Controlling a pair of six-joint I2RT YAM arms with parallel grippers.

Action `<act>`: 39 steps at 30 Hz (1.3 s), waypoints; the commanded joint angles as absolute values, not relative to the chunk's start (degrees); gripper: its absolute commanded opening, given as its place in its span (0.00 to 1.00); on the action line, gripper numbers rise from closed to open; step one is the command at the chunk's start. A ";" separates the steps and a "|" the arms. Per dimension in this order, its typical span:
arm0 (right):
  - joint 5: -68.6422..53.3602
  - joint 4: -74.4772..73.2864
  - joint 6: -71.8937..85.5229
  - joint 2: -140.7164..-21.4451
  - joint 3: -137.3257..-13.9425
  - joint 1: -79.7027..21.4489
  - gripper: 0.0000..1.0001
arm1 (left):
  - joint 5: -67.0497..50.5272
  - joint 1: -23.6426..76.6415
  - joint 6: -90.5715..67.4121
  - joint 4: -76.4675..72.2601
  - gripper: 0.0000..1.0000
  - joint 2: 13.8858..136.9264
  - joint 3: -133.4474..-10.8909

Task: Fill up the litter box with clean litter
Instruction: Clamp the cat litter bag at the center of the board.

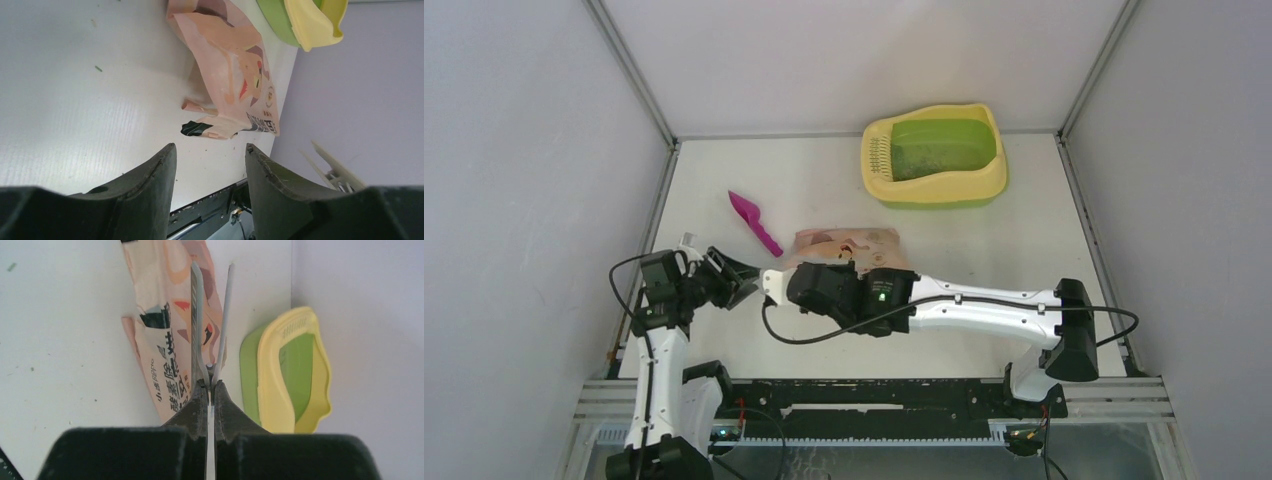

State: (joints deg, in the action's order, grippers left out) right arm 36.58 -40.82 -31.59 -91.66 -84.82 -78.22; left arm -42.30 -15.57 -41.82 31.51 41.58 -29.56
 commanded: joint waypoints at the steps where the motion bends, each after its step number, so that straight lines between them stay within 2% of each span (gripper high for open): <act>1: 27.82 -49.95 -36.14 -94.06 -93.20 -76.70 0.00 | -46.18 -16.34 -41.91 27.15 0.57 41.16 -28.66; 7: 18.13 -55.53 -34.75 -96.29 -98.39 -73.26 0.00 | -46.57 -16.83 -42.19 26.39 0.57 41.91 -28.70; 12: 15.55 -57.20 -33.33 -100.25 -100.79 -72.20 0.00 | -46.50 -17.62 -42.19 26.42 0.57 42.34 -28.92; 23: 18.67 -56.66 -31.87 -108.97 -106.80 -70.32 0.00 | -46.79 -18.37 -42.36 25.55 0.57 43.02 -28.15; 39: 24.59 -57.08 -32.50 -113.87 -108.31 -69.43 0.00 | -47.84 -18.45 -43.88 22.94 0.57 43.68 -27.60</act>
State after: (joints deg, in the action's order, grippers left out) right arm 21.78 -57.65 -32.88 -112.81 -105.62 -69.71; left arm -45.71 -17.82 -42.72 25.82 43.68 -28.82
